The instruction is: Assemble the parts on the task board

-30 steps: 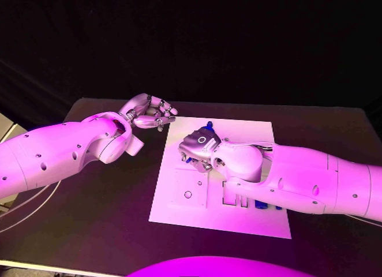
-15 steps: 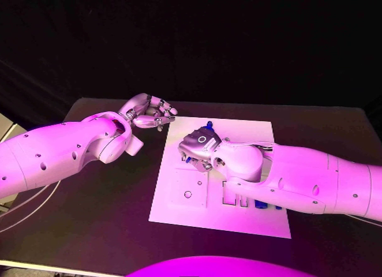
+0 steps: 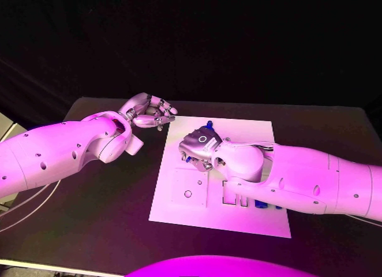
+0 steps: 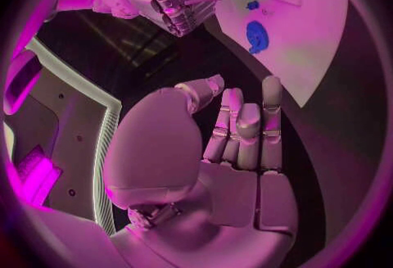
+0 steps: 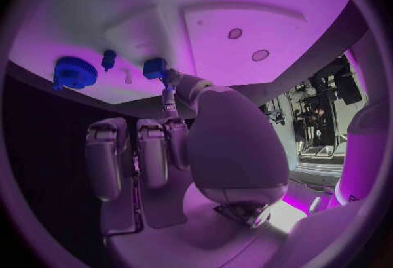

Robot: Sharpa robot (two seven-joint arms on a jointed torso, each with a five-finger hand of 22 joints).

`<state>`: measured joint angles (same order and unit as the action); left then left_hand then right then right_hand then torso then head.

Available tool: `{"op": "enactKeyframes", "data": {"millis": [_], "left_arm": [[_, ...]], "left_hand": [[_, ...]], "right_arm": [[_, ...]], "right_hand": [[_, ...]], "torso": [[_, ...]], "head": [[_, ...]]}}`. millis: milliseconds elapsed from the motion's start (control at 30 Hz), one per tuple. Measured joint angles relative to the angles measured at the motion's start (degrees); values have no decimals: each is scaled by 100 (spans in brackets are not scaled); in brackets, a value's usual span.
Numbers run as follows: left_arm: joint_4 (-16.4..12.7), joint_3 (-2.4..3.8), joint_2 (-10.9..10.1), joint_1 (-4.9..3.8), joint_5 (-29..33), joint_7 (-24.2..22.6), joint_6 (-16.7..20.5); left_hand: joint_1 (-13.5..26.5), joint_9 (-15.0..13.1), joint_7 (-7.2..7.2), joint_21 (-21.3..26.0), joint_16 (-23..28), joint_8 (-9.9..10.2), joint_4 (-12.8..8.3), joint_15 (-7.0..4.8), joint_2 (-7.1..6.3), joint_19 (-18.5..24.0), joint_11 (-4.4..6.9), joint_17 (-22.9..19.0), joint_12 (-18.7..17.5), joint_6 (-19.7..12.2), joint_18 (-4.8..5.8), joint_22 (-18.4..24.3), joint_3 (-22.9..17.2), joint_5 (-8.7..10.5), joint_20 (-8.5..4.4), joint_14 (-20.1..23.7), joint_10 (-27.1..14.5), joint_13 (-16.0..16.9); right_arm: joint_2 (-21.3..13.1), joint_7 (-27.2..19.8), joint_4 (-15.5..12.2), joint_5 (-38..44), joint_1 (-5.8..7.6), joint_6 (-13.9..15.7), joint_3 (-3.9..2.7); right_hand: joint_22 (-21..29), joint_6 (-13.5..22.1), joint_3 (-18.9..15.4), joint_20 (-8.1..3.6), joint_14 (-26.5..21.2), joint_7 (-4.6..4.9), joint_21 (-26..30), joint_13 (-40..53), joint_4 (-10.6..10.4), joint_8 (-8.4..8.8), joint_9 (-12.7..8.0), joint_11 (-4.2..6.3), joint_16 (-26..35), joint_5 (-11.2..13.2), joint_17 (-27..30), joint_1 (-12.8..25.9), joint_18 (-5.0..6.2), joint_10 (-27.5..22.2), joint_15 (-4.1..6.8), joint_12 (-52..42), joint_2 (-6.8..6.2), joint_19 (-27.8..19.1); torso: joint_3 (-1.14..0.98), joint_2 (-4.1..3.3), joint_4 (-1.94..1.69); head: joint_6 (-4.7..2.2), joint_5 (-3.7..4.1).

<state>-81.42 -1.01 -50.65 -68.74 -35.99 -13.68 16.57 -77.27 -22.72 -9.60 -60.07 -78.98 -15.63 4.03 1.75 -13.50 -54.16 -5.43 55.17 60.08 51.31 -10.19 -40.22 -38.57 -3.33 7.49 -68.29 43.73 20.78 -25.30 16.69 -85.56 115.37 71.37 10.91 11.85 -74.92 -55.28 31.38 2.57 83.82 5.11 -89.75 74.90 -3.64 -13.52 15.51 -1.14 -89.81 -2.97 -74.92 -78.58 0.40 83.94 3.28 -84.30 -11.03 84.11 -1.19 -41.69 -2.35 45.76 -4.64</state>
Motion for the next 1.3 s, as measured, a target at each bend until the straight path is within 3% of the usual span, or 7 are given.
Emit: {"op": "enactKeyframes", "data": {"millis": [1300], "left_arm": [[10,0,-2,0,1,42,-45]], "left_hand": [[-23,-4,0,0,0,0,0,0,23,0,0,19,0,0,0,4,0,0,0,0,0,-4]], "right_arm": [[-47,54,-49,0,-8,104,-1]], "right_hand": [[2,0,16,-21,0,0,0,0,-16,0,5,0,0,0,1,-38,0,0,0,0,38,-21]], "torso": [[-1,1,3]], "head": [[20,-5]]}}
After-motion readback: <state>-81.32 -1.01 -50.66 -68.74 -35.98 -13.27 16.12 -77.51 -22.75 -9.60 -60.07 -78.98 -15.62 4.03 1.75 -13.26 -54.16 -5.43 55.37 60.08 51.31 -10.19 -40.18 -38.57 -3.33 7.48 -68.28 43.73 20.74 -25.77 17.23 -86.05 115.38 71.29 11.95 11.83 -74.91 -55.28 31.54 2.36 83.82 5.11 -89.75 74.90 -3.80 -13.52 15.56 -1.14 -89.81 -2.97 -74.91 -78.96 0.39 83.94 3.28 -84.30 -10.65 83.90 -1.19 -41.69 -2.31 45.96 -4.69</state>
